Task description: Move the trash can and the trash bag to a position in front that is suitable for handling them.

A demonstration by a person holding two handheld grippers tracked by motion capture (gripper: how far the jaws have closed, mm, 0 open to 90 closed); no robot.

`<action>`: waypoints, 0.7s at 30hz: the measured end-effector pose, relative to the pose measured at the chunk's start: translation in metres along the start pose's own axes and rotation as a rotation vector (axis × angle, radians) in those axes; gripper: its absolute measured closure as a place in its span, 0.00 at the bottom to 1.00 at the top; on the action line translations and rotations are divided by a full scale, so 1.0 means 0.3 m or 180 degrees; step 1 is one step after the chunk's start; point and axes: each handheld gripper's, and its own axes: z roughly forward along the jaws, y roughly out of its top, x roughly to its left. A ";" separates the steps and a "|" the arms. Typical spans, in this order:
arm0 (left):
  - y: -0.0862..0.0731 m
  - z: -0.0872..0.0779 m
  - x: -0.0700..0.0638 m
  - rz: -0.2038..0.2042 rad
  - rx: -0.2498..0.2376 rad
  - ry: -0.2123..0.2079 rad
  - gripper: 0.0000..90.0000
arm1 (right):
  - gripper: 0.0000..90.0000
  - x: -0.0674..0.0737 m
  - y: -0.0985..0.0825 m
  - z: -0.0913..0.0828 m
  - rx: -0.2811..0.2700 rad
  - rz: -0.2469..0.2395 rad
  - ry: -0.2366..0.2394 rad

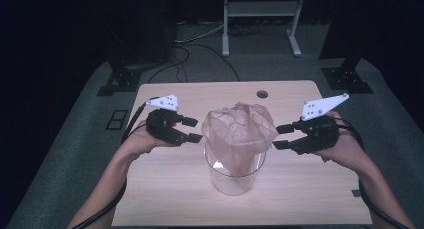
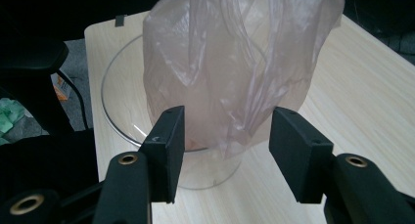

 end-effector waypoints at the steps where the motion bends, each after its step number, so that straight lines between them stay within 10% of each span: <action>1: 0.008 0.003 0.005 -0.0002 0.0001 0.0007 0.38 | 0.52 0.002 0.005 0.000 -0.0007 -0.0008 0.0007; 21: 0.067 0.008 0.018 0.0071 0.0064 -0.0091 0.36 | 0.54 0.023 0.079 -0.041 -0.0064 -0.0185 0.0211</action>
